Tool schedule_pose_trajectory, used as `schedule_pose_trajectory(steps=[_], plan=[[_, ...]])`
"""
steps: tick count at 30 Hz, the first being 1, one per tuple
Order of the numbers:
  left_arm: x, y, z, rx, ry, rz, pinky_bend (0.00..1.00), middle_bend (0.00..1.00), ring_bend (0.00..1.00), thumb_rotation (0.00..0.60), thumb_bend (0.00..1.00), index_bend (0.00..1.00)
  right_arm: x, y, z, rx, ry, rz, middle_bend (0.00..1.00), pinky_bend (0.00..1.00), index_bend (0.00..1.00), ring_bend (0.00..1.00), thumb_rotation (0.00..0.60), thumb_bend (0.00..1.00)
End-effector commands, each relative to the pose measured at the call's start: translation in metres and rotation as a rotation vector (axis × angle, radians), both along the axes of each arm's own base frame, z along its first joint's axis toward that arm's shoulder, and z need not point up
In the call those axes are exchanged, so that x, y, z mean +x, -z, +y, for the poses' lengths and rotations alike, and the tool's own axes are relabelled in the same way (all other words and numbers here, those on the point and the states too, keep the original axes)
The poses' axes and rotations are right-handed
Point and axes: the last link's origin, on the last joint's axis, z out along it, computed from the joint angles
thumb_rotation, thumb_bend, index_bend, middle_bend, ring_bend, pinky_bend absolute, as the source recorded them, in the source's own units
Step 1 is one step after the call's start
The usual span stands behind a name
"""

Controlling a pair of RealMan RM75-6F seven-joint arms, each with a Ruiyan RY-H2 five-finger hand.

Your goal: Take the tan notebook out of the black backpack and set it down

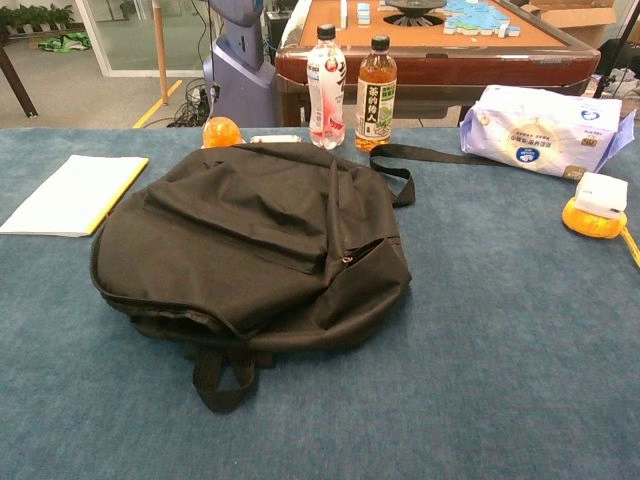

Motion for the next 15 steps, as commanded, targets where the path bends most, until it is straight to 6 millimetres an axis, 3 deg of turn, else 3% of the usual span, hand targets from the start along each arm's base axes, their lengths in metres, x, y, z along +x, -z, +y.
schedule_pose_trajectory(steps=[1,8,15], plan=[[0.000,0.001,0.000,-0.002,-0.001,-0.001,0.30,0.25,0.26,0.600,0.27,0.30,0.001,0.001,0.000,0.004,-0.004,0.001,0.19,0.25,0.00,0.07,0.600,0.23],[0.002,-0.002,0.000,0.004,0.004,-0.001,0.30,0.25,0.26,0.600,0.27,0.31,0.018,0.008,-0.003,0.059,-0.080,0.007,0.19,0.25,0.00,0.07,0.600,0.23],[0.003,-0.007,-0.005,0.023,0.005,-0.003,0.30,0.25,0.26,0.600,0.27,0.31,0.066,0.036,-0.024,0.245,-0.303,0.001,0.19,0.25,0.03,0.07,0.600,0.22]])
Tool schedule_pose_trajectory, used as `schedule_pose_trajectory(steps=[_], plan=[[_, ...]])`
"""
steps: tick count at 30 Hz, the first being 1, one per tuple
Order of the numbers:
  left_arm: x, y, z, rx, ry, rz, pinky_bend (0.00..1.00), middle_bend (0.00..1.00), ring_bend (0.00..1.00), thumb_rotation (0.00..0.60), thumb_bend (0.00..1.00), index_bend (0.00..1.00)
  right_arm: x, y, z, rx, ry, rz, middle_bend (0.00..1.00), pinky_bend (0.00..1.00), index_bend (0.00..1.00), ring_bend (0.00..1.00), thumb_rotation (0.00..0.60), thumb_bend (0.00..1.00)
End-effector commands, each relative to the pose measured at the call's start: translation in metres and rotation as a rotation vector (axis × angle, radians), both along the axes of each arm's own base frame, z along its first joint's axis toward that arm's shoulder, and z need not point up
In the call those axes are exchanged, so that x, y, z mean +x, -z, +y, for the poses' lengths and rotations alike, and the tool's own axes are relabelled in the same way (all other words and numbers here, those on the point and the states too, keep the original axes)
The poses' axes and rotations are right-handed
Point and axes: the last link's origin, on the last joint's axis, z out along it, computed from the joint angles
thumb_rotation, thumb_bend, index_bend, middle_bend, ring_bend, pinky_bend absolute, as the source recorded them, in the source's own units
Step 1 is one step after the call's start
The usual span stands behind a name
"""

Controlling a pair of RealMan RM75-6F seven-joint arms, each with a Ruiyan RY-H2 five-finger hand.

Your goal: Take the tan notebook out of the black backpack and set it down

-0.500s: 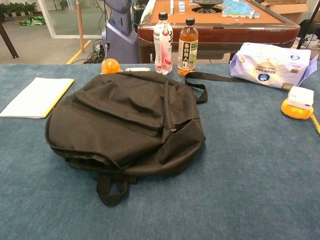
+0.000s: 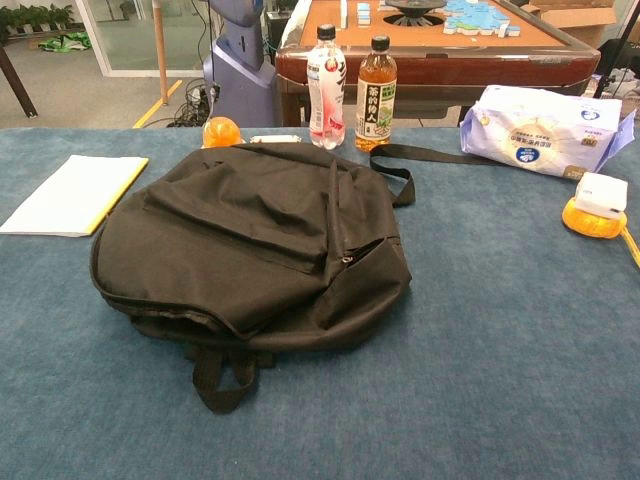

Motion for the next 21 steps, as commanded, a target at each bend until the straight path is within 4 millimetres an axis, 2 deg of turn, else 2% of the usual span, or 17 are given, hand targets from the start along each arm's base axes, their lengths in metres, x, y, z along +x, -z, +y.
schedule_pose_trajectory(steps=[1,5,11,16,21], plan=[[0.001,-0.001,-0.002,0.006,0.001,0.000,0.30,0.25,0.26,0.600,0.27,0.31,0.033,0.021,-0.013,0.125,-0.146,-0.005,0.19,0.25,0.04,0.07,0.600,0.22],[0.002,-0.004,-0.005,0.015,0.002,0.001,0.30,0.25,0.26,0.600,0.27,0.30,0.068,0.049,-0.030,0.251,-0.280,-0.001,0.20,0.25,0.04,0.07,0.600,0.19],[0.004,-0.006,-0.007,0.016,0.003,0.010,0.30,0.25,0.26,0.600,0.27,0.30,0.108,0.092,-0.052,0.362,-0.390,0.001,0.20,0.25,0.05,0.07,0.600,0.08],[0.006,-0.008,-0.008,0.025,0.003,0.005,0.30,0.25,0.26,0.600,0.27,0.30,0.136,0.128,-0.071,0.422,-0.431,0.020,0.14,0.25,0.08,0.07,0.600,0.07],[0.008,-0.008,-0.011,0.023,0.005,0.016,0.30,0.25,0.26,0.600,0.27,0.30,0.163,0.159,-0.083,0.446,-0.481,0.050,0.14,0.25,0.08,0.07,0.600,0.07]])
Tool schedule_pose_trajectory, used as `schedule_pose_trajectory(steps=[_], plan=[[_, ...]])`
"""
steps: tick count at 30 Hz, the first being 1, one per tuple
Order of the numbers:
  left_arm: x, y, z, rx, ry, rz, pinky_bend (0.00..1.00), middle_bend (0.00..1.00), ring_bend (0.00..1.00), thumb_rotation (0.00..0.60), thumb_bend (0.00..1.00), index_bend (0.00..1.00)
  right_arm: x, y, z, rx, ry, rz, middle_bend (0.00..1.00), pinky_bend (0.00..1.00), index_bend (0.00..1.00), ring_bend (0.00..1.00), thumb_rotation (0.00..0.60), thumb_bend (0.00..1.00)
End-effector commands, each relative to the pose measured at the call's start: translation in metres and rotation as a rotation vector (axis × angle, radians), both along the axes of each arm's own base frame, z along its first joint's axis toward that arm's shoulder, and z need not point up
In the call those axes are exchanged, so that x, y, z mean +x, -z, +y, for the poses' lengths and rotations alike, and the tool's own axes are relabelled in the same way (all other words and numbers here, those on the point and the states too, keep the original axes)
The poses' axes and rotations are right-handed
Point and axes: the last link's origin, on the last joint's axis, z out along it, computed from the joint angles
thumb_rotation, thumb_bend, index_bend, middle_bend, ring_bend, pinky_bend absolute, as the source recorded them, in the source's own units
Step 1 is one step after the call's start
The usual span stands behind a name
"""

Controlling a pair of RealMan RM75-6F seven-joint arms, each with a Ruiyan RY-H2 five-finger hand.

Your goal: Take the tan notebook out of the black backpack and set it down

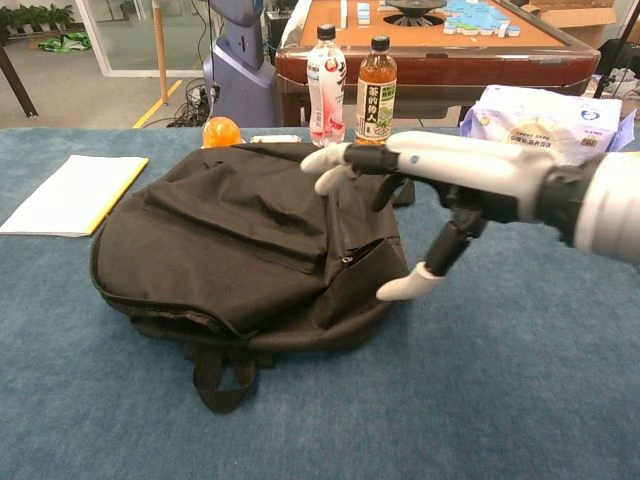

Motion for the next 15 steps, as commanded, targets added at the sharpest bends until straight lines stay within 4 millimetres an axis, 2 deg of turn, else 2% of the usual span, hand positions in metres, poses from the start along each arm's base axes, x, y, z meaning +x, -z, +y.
schedule_pose_trajectory(steps=[1,9,15], plan=[[0.000,-0.001,-0.001,0.003,-0.002,0.002,0.30,0.25,0.26,0.600,0.27,0.30,0.020,0.022,-0.009,0.008,-0.046,0.028,0.14,0.25,0.08,0.07,0.600,0.07],[0.001,-0.001,-0.001,0.003,-0.004,0.001,0.30,0.25,0.26,0.600,0.27,0.30,0.044,0.062,-0.016,-0.002,-0.132,0.084,0.14,0.25,0.08,0.07,0.600,0.07],[0.000,-0.002,-0.002,0.004,-0.006,0.004,0.30,0.25,0.26,0.600,0.27,0.30,0.054,0.086,-0.019,-0.012,-0.163,0.117,0.14,0.25,0.08,0.07,0.600,0.07]])
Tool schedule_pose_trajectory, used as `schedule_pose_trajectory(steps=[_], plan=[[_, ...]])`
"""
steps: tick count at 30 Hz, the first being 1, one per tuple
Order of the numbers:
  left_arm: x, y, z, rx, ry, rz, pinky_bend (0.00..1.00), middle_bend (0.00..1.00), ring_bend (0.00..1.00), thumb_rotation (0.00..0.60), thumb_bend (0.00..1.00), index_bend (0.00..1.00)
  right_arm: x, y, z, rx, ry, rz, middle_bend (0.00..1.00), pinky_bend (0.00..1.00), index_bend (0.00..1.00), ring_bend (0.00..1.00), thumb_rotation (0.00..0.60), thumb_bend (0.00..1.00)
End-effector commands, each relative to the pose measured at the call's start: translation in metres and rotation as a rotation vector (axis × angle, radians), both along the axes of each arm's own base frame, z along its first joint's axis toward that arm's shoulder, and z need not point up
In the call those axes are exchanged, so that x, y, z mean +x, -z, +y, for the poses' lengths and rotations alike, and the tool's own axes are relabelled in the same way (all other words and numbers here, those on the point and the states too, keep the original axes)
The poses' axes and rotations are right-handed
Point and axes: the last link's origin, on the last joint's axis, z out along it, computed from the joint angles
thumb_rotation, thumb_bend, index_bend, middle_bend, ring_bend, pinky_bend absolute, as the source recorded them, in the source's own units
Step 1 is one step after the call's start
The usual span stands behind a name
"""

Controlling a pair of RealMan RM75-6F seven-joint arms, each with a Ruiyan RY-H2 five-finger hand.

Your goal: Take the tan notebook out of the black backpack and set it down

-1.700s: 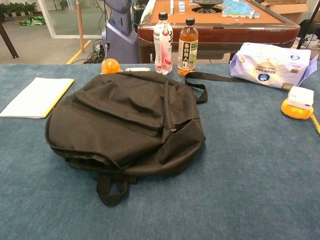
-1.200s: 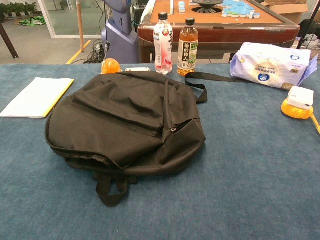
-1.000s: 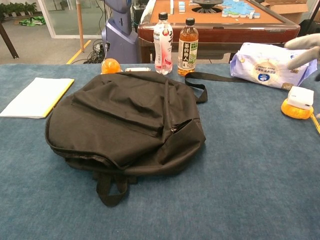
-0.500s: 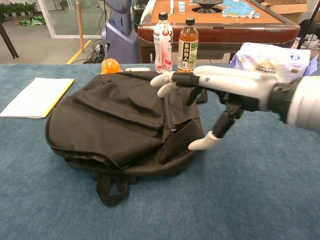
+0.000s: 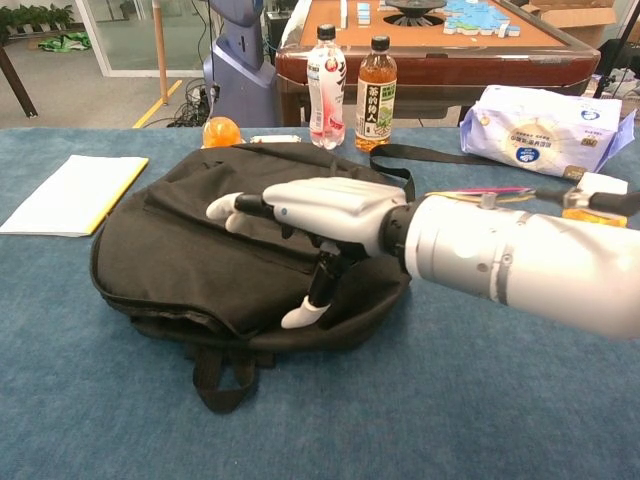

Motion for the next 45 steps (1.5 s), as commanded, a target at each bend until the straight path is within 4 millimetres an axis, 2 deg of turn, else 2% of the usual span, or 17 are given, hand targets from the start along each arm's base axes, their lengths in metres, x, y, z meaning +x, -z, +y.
schedule_pose_trajectory(steps=[1,8,11,13,15,19,21,25,28,33,40,45], plan=[[0.000,0.000,0.000,0.001,-0.001,0.001,0.30,0.25,0.26,0.600,0.27,0.31,0.007,0.014,-0.002,-0.010,-0.025,0.022,0.14,0.25,0.09,0.07,0.600,0.07],[-0.002,-0.003,-0.002,0.005,-0.007,0.000,0.30,0.25,0.26,0.600,0.27,0.30,0.019,0.036,-0.009,-0.048,-0.044,0.027,0.14,0.25,0.14,0.07,0.600,0.10],[-0.002,-0.004,-0.003,0.006,-0.006,0.001,0.30,0.25,0.26,0.600,0.27,0.31,0.025,0.044,-0.013,-0.059,-0.046,0.021,0.17,0.25,0.21,0.07,0.600,0.18],[-0.002,-0.005,-0.003,0.005,-0.005,0.004,0.30,0.25,0.26,0.600,0.27,0.30,0.028,0.047,-0.016,-0.076,-0.047,0.012,0.22,0.25,0.30,0.07,0.600,0.26],[-0.002,-0.006,-0.004,0.006,-0.005,0.007,0.30,0.25,0.26,0.600,0.27,0.30,0.031,0.050,-0.021,-0.102,-0.039,-0.005,0.28,0.25,0.43,0.09,0.600,0.34],[-0.002,-0.008,-0.003,0.003,-0.004,0.006,0.30,0.25,0.26,0.600,0.27,0.31,0.034,0.053,-0.031,-0.130,-0.003,-0.034,0.43,0.30,0.74,0.22,0.600,0.46],[-0.003,-0.008,-0.003,-0.001,-0.001,0.010,0.30,0.25,0.26,0.600,0.27,0.31,0.035,0.053,-0.037,-0.138,0.021,-0.055,0.48,0.35,0.81,0.27,0.600,0.48],[-0.002,-0.010,0.001,-0.008,0.012,0.013,0.30,0.25,0.26,0.600,0.27,0.33,0.038,0.046,-0.049,-0.147,0.101,-0.131,0.54,0.45,0.85,0.35,0.600,0.51],[0.003,-0.011,0.003,-0.020,0.035,-0.001,0.30,0.27,0.29,0.600,0.27,0.37,0.041,0.040,-0.060,-0.125,0.193,-0.207,0.55,0.49,0.85,0.37,0.600,0.51],[0.012,-0.009,0.010,-0.065,0.087,-0.041,0.33,0.35,0.35,0.600,0.27,0.43,0.044,0.030,-0.080,-0.121,0.310,-0.292,0.55,0.51,0.86,0.38,0.600,0.51],[0.027,0.003,0.020,-0.158,0.178,-0.059,0.36,0.52,0.47,0.600,0.27,0.49,0.051,0.026,-0.094,-0.080,0.457,-0.401,0.55,0.52,0.86,0.38,0.600,0.51],[0.043,0.021,0.028,-0.242,0.267,-0.128,0.36,0.55,0.50,0.600,0.27,0.51,0.055,0.023,-0.099,-0.067,0.520,-0.461,0.55,0.52,0.86,0.38,0.600,0.51]])
